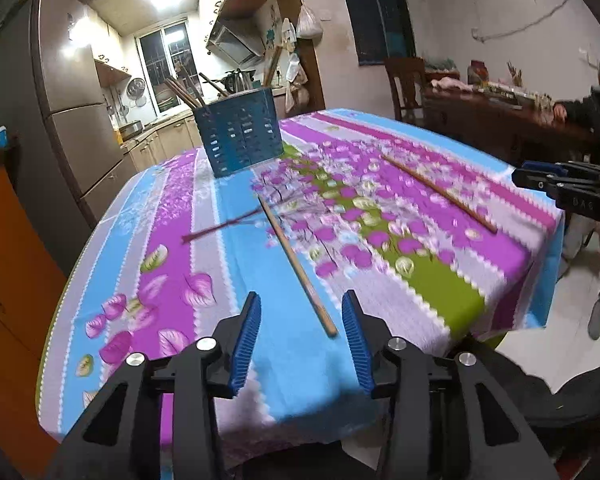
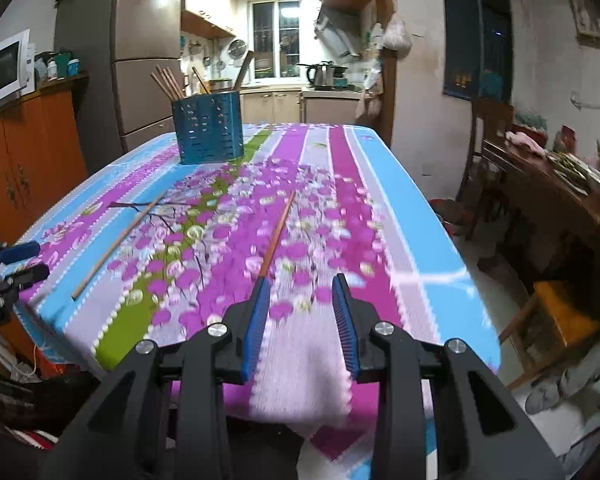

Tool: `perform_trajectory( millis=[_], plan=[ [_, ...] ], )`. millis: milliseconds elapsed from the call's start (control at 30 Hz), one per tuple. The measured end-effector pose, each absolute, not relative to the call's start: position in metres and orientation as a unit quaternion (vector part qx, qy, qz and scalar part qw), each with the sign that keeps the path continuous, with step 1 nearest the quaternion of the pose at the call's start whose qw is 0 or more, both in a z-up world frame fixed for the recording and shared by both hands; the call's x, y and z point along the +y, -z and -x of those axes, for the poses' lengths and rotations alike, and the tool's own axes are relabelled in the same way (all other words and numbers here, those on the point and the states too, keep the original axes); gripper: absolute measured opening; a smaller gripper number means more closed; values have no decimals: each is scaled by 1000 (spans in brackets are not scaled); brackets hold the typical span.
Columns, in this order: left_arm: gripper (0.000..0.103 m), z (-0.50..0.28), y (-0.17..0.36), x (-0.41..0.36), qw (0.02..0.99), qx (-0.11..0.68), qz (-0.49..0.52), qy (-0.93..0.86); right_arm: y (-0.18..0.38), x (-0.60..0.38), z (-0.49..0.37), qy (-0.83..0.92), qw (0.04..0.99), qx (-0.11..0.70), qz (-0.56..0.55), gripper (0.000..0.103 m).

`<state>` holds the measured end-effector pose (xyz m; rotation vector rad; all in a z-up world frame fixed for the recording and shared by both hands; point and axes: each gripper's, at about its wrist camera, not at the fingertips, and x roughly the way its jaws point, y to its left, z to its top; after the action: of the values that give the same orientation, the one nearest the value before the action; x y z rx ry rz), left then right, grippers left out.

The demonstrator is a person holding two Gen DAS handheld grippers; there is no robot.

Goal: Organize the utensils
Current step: 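Open both tools and move them back over the remaining chopsticks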

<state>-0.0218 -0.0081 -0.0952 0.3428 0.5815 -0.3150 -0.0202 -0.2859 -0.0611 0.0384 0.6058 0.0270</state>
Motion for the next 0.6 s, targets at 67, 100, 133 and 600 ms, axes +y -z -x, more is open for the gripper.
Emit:
perform_trajectory(
  millis=[67,100,133,600],
  plan=[
    [42,24,102,-14,931,285,-169,150,69,-283,28,-8,956,292,-24,31],
    [42,25,104,-15,930,288,-165,158,72,-280,32,-3,958,287,-24,31],
    [42,26,106,-17,930,286,-160,166,74,-276,34,0,959,283,-22,31],
    [31,3,132,-18,938,299,-95,148,90,-259,37,5,962,272,24,31]
  ],
)
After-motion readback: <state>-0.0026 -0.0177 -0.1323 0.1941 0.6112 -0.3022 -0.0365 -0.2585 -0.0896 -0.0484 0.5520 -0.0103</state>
